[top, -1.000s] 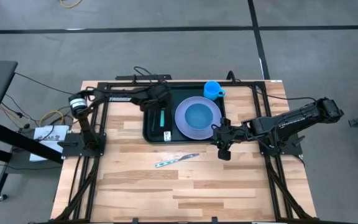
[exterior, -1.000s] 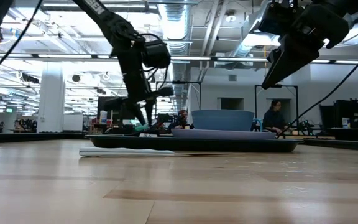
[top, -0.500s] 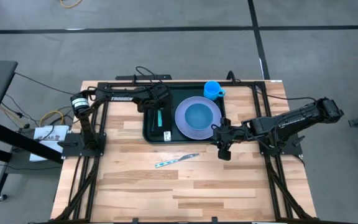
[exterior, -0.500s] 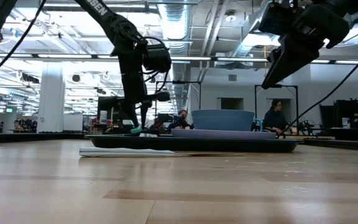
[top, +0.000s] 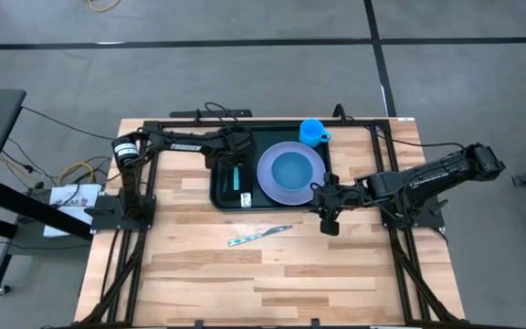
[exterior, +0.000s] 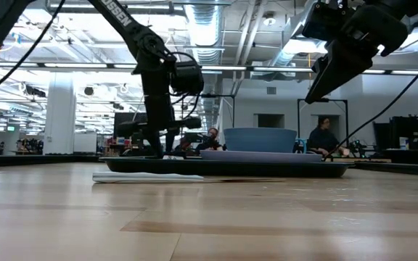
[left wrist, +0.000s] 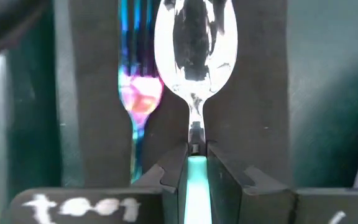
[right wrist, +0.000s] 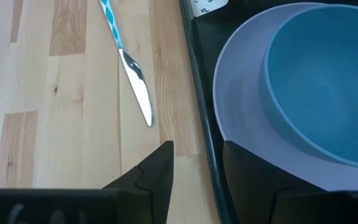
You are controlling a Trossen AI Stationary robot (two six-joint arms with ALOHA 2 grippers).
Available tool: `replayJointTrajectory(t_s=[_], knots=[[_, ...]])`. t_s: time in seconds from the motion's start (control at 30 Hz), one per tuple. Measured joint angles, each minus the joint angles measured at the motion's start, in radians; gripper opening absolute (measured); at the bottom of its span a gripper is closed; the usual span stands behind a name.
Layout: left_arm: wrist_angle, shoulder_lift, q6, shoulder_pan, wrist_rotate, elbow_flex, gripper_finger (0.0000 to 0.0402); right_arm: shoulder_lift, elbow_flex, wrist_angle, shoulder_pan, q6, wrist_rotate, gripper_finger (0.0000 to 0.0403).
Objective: Set up tray
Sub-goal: Put the light blue spoon to the right of the blue fork on the black napkin
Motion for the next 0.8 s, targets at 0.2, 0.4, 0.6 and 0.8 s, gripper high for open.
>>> replayJointTrajectory(t_s=[0.2, 0.4, 0.6, 0.8], knots=[[0.021, 0.000, 0.007, 0.000, -0.017, 0.000, 0.0036, 0.000, 0.000, 0.000, 0.000, 0.000, 0.000, 0.0134], [0.017, 0.000, 0.007, 0.000, -0.026, 0.000, 0.0037, 0.000, 0.000, 0.000, 0.000, 0.000, 0.000, 0.0134], [0.016, 0.000, 0.007, 0.000, -0.026, 0.000, 0.0042, 0.000, 0.000, 0.000, 0.000, 0.000, 0.000, 0.0133], [0.014, 0.000, 0.030, -0.002, -0.054, 0.000, 0.0046, 0.000, 0.000, 0.000, 0.000, 0.000, 0.000, 0.0134]])
